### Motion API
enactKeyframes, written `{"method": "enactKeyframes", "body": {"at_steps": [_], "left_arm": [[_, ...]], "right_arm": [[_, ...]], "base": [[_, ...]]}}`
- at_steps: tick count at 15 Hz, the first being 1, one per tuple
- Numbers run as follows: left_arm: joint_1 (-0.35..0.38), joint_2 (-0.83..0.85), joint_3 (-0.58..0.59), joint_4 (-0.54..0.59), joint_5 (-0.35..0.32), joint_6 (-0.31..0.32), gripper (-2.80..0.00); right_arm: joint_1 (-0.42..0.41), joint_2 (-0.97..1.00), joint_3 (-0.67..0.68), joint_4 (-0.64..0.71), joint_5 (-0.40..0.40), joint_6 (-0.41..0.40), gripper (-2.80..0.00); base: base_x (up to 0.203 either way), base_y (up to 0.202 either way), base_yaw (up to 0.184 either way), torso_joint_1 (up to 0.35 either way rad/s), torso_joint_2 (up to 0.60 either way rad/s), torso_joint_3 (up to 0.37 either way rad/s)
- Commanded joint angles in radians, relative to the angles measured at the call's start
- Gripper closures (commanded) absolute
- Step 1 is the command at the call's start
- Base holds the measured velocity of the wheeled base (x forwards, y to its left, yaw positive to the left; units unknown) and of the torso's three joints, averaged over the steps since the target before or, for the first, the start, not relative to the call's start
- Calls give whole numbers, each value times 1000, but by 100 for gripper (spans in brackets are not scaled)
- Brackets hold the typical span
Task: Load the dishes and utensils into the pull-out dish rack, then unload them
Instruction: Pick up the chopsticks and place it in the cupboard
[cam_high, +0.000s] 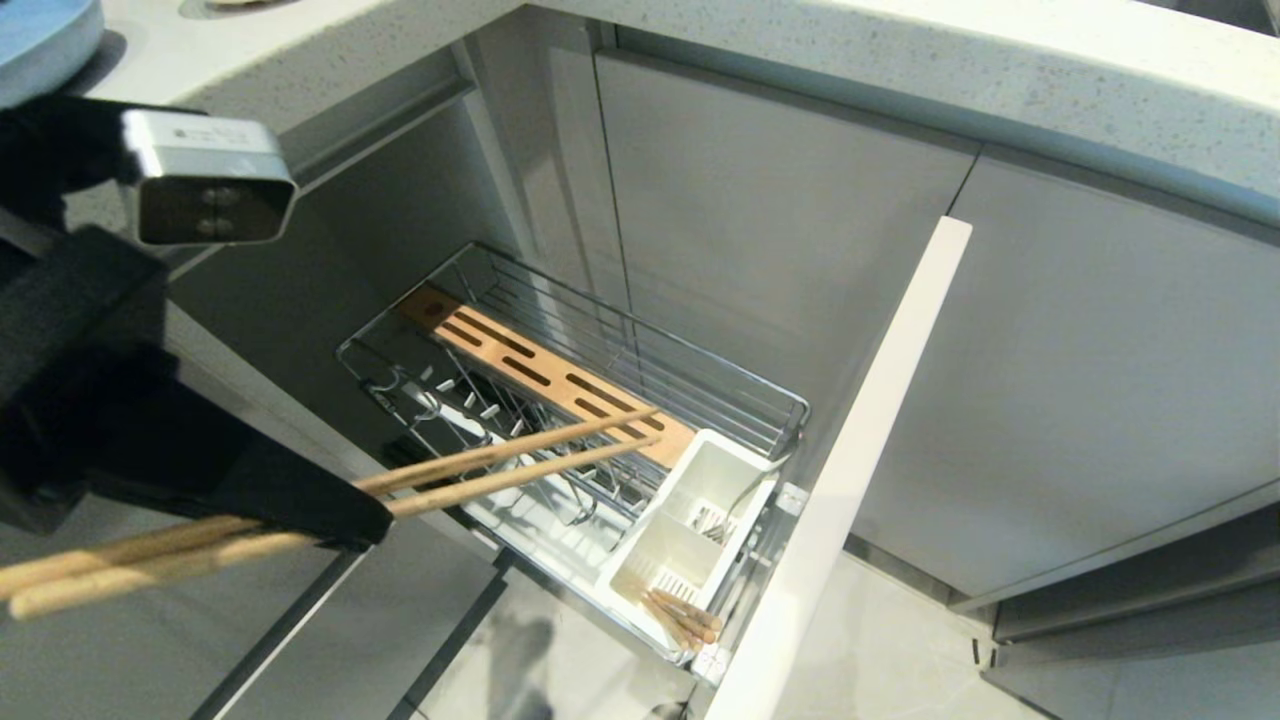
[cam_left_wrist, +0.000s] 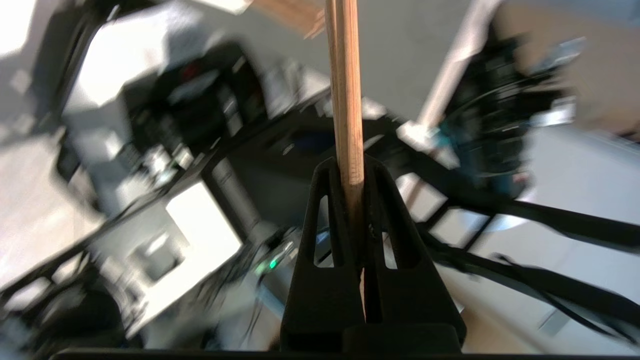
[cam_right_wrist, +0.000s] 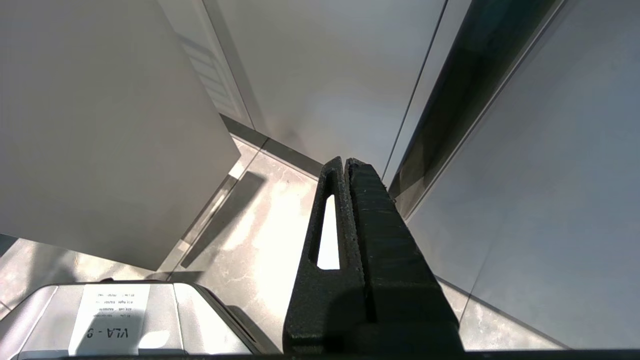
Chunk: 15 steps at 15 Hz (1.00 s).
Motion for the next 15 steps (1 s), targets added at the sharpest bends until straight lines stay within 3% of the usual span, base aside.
{"method": "enactKeyframes", "body": {"at_steps": [1, 4, 15], "left_arm": [[-55, 84, 6, 50, 41, -4, 0], [-89, 138, 44, 49, 90, -9, 0], [-90, 222, 113, -26, 138, 0, 0]], "right_arm": [[0, -4, 2, 0, 0, 1, 0], [0, -4, 2, 0, 0, 1, 0], [0, -4, 2, 0, 0, -1, 0]], "base": [[0, 0, 0, 0, 0, 0], [0, 0, 0, 0, 0, 0], [0, 0, 0, 0, 0, 0]]}}
